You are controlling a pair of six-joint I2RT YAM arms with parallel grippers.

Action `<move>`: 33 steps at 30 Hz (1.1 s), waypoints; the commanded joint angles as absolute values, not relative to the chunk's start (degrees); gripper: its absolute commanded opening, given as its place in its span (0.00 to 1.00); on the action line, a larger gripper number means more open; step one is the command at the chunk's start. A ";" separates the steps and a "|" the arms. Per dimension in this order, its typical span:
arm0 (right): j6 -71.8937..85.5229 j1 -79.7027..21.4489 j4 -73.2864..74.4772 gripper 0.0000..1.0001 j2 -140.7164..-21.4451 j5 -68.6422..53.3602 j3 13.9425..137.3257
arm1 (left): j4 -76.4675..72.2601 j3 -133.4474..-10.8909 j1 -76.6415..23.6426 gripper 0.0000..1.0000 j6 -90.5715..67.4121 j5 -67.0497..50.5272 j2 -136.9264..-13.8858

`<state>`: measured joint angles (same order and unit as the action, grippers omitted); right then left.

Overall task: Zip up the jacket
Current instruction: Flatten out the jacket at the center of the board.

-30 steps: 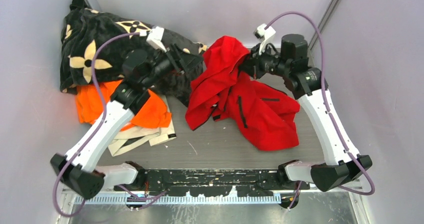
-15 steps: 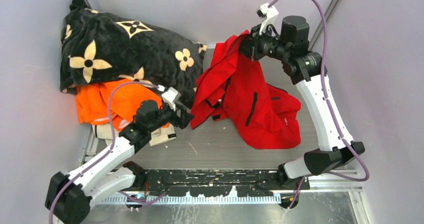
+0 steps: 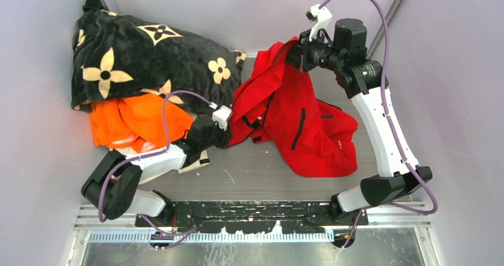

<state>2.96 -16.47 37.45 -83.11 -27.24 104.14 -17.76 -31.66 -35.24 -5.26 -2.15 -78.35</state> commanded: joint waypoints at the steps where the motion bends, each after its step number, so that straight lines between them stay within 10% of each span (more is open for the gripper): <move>1: -3.63 -15.94 40.02 0.01 -81.06 -22.39 109.89 | -15.76 -41.42 -35.25 0.00 -5.10 0.57 -72.05; 10: -16.31 -15.77 54.81 0.01 -82.58 -11.29 133.07 | 6.80 -66.75 -35.02 0.00 -10.23 5.45 -46.93; 19: -17.86 -15.82 55.63 0.01 -76.21 -5.02 145.45 | 8.99 -92.30 -35.07 0.00 -13.96 -8.16 -49.89; 33: -19.57 -15.69 56.97 0.01 -73.09 -0.19 146.05 | 8.85 -98.90 -35.02 0.00 -16.61 -11.88 -53.30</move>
<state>-18.33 -15.99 61.10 -71.24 -3.79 146.36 12.84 -96.05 -35.22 -15.27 -10.79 -52.49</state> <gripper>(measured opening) 0.064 0.009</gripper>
